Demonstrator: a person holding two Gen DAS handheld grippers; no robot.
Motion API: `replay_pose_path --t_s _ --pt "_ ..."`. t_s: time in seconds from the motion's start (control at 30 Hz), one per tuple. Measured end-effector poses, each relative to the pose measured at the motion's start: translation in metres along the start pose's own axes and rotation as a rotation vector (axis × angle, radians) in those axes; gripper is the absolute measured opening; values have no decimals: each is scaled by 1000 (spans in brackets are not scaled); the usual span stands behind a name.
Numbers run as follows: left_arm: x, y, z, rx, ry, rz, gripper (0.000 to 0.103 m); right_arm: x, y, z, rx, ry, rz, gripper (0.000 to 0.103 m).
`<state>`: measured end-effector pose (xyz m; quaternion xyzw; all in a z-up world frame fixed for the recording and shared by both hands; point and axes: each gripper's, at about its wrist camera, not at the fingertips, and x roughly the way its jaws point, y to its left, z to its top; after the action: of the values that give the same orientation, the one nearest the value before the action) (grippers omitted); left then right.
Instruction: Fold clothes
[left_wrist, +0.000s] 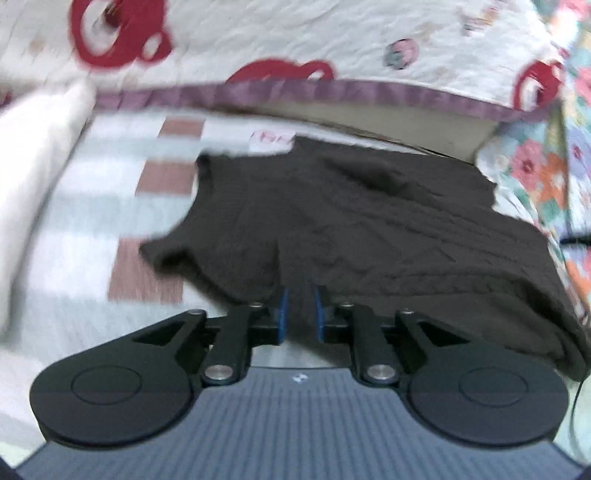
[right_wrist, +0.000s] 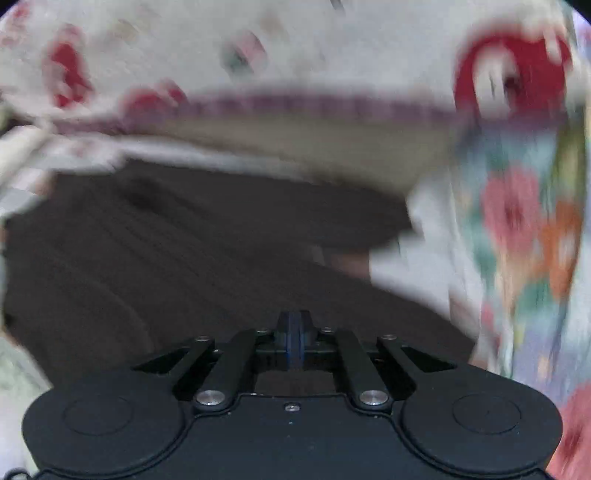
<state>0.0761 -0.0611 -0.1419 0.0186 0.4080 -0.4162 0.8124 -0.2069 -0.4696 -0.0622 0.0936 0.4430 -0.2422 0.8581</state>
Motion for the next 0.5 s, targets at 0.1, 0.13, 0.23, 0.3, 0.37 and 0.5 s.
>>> replay_pose_path --t_s 0.1,0.13,0.23,0.3,0.37,0.5 --pt "9 -3 -5 -3 18 9 35 3 4 -21 123 -4 144 36" --pt "12 -5 -5 9 22 16 40 2 9 -29 132 9 178 45" --pt "24 -18 1 53 60 35 41 1 21 -49 112 61 233 48" --pt "30 -34 7 104 99 43 41 -4 26 -57 66 92 214 54" --pt "31 -61 9 208 106 25 43 -9 27 -60 24 93 177 58" --pt "46 -93 0 274 156 -8 46 2 12 -65 64 140 29 64"
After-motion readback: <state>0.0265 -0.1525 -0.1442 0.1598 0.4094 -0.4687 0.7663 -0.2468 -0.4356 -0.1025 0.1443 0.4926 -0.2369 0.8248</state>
